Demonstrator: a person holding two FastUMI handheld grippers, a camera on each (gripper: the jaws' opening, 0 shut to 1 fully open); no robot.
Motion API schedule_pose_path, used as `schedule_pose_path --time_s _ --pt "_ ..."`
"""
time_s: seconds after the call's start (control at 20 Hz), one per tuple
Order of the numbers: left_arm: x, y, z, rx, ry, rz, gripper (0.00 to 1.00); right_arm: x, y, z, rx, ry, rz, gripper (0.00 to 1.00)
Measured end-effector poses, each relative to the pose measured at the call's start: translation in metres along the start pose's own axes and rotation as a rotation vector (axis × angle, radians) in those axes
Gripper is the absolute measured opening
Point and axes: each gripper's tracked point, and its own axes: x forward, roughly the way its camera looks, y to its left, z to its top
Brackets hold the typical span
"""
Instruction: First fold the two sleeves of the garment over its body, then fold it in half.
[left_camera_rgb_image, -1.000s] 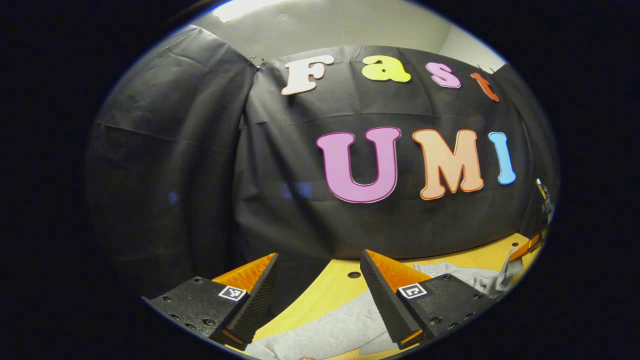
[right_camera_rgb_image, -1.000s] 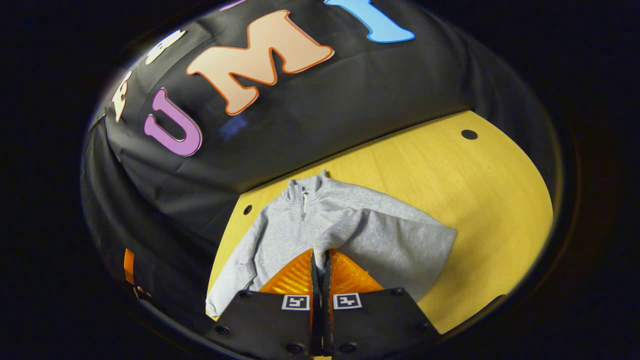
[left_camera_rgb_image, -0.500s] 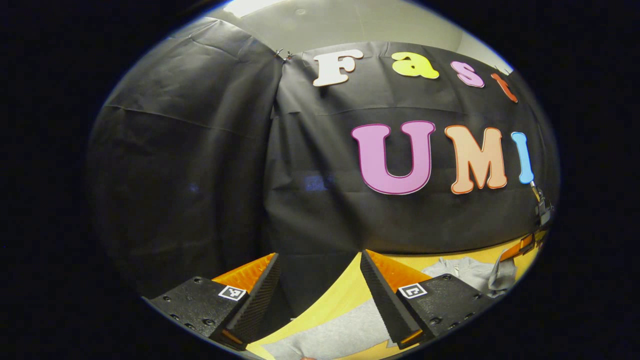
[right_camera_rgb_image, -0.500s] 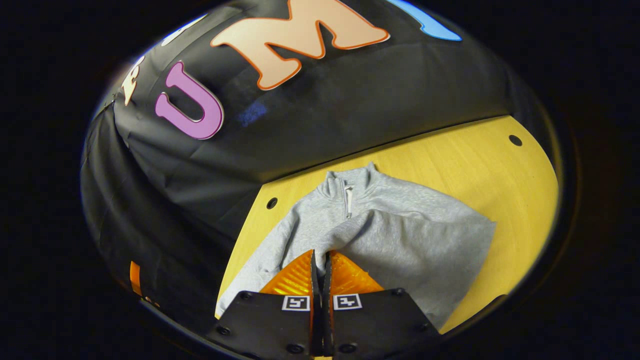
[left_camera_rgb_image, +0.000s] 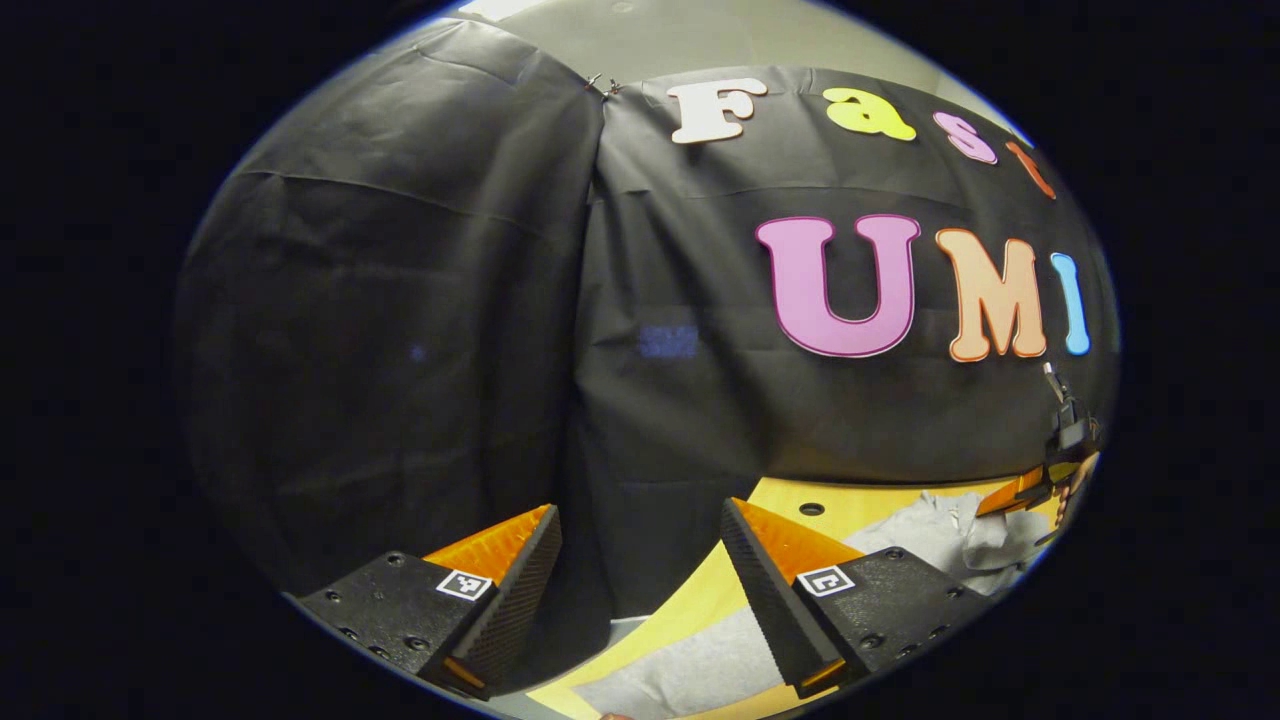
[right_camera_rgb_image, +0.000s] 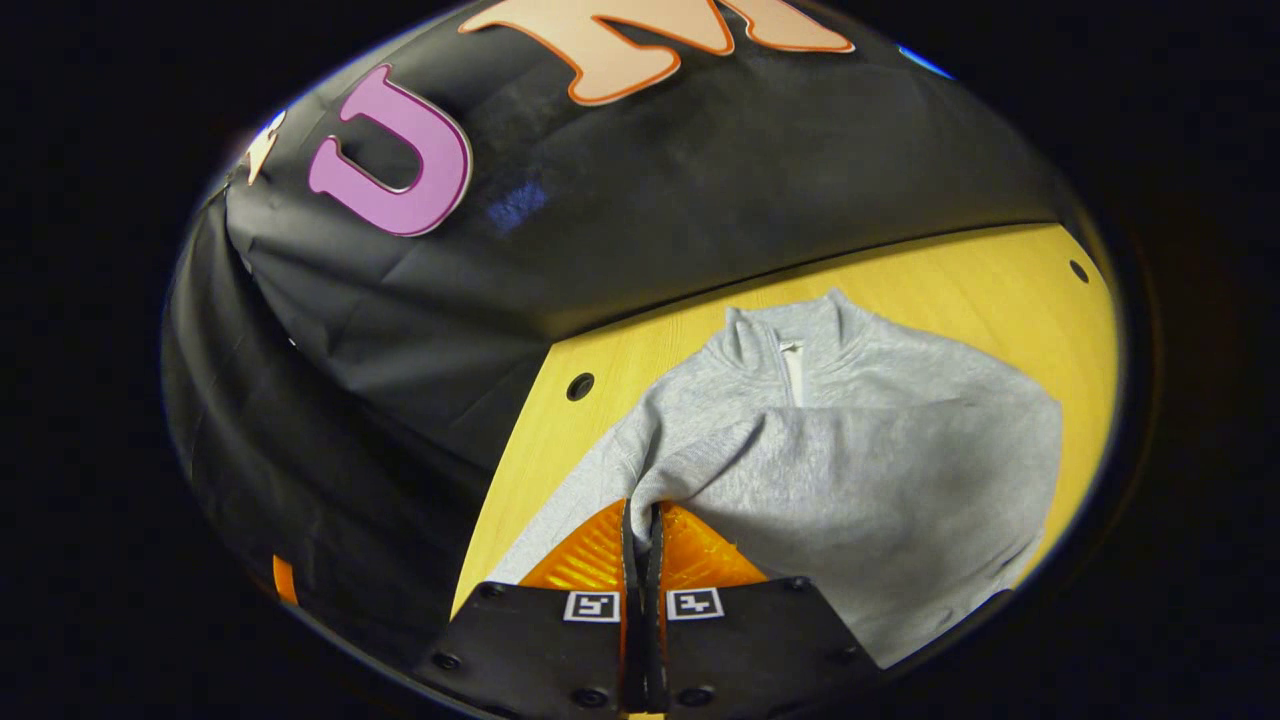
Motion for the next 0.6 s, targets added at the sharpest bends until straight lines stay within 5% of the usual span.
schedule_pose_path --time_s 0.25,0.45,0.6 --pt "0.002 0.021 -0.030 0.011 0.067 0.011 0.95 0.050 0.001 -0.032 -0.026 0.073 -0.064 0.04" --pt "0.008 0.021 -0.062 0.024 0.125 -0.026 0.94 0.068 0.010 -0.052 -0.017 0.114 -0.043 0.07" --pt "0.016 0.016 -0.094 0.050 0.193 -0.058 0.95 0.064 0.015 -0.034 -0.087 0.021 -0.037 0.77"
